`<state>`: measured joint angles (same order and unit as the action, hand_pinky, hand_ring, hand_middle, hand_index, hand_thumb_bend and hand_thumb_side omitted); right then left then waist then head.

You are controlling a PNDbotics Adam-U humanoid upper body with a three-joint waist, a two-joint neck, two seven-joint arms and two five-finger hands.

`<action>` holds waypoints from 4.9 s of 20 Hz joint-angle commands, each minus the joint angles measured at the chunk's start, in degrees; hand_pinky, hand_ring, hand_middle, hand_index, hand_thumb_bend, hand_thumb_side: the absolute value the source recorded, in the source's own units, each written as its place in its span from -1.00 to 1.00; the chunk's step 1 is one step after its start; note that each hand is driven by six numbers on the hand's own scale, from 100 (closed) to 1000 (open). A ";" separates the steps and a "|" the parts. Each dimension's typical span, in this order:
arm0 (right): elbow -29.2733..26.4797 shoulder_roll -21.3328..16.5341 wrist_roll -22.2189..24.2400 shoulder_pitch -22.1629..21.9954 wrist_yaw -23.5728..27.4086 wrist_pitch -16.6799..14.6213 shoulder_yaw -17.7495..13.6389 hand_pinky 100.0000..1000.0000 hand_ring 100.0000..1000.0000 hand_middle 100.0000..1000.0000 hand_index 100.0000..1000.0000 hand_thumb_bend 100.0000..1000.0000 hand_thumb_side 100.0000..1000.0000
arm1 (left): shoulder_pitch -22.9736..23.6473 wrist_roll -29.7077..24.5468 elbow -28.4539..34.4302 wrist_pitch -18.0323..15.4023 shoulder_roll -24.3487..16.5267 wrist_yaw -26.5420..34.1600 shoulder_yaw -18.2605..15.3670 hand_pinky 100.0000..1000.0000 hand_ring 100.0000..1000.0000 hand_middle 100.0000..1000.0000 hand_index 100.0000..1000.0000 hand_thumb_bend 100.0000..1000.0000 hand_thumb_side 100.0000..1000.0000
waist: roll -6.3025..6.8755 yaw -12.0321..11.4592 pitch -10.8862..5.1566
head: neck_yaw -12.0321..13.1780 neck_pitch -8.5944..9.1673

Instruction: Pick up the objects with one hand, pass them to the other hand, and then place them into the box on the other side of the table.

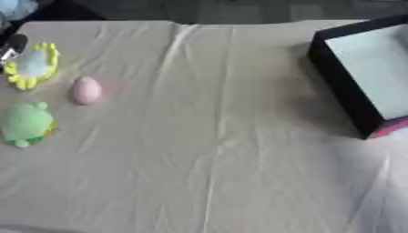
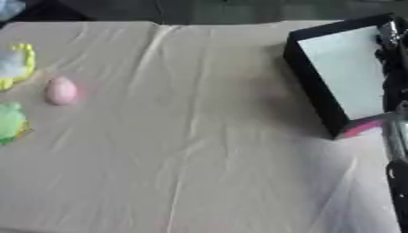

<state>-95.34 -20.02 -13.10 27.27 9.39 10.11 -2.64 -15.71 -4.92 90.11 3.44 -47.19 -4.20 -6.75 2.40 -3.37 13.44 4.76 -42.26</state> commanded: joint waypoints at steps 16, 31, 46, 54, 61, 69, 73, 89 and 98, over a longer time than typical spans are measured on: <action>-0.49 -2.29 0.79 1.14 -0.59 0.25 0.69 1.00 0.93 0.92 1.00 -1.00 0.44 | -1.46 -24.89 -12.60 0.64 -11.10 -13.49 2.24 0.78 0.76 0.68 0.75 0.42 -0.12 | 1.18 -0.01 -0.73 | 0.60 -0.19; 0.05 -2.32 1.13 0.48 -0.78 0.50 1.16 1.00 0.94 0.92 1.00 -1.00 0.46 | -1.63 -30.86 -14.01 -1.04 -11.31 -15.88 2.93 0.80 0.79 0.70 0.76 0.56 -0.08 | 1.25 -0.01 -0.79 | 3.53 0.29; 0.29 -2.16 1.42 0.23 -0.78 0.65 1.48 1.00 0.94 0.91 1.00 -1.00 0.47 | -3.93 -34.44 -18.48 -1.61 -9.74 -25.68 6.66 0.78 0.81 0.76 0.75 0.64 -0.35 | 1.10 0.66 -0.57 | 4.59 -0.05; 0.45 -1.99 1.56 -0.15 -0.71 0.72 1.53 1.00 0.94 0.91 1.00 -1.00 0.48 | -4.47 -32.62 -20.77 -0.45 -7.69 -28.29 7.54 0.77 0.80 0.76 0.78 0.54 -0.38 | 1.05 0.64 -0.48 | 6.05 0.15; 0.76 -1.89 1.65 -0.27 -0.67 0.81 1.54 1.00 0.94 0.91 1.00 -1.00 0.49 | -5.14 -31.81 -22.05 -0.32 -5.85 -28.99 8.37 0.77 0.79 0.74 0.72 0.41 -0.44 | 0.87 0.65 -0.32 | 6.37 0.43; 0.97 -1.85 1.65 -0.67 -0.53 0.85 1.54 1.00 0.94 0.90 1.00 -1.00 0.50 | -5.40 -29.74 -22.53 0.44 -5.24 -31.82 8.58 0.74 0.77 0.72 0.62 0.00 -0.86 | 0.77 0.68 -0.30 | 6.60 0.50; 0.97 -1.91 1.74 -0.77 -0.46 0.88 1.60 1.00 0.93 0.90 1.00 -1.00 0.50 | -5.32 -28.61 -22.88 1.23 -4.81 -31.81 8.52 0.73 0.73 0.64 0.51 -0.28 -0.92 | 0.73 0.65 -0.26 | 6.53 0.39; 0.83 -2.16 1.97 -0.80 -0.35 0.86 1.64 1.00 0.93 0.90 1.00 -1.00 0.50 | -3.55 -23.83 -13.96 4.09 -5.67 -27.88 5.08 0.55 0.48 0.34 0.13 -0.79 -1.00 | 0.74 0.34 -0.33 | 6.23 1.36; -0.21 -2.53 2.36 1.03 -0.40 0.61 2.17 1.00 0.93 0.90 1.00 -1.00 0.46 | -2.22 -18.12 -4.56 6.15 -5.24 -23.27 3.20 0.52 0.41 0.24 0.10 -0.97 -1.00 | 0.61 0.24 -0.53 | 5.62 2.58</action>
<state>-94.05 -20.98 -10.94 27.29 8.87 10.81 -0.53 -17.60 -23.90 83.53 9.45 -50.30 -28.28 -2.32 2.85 -2.97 13.44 10.56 -40.59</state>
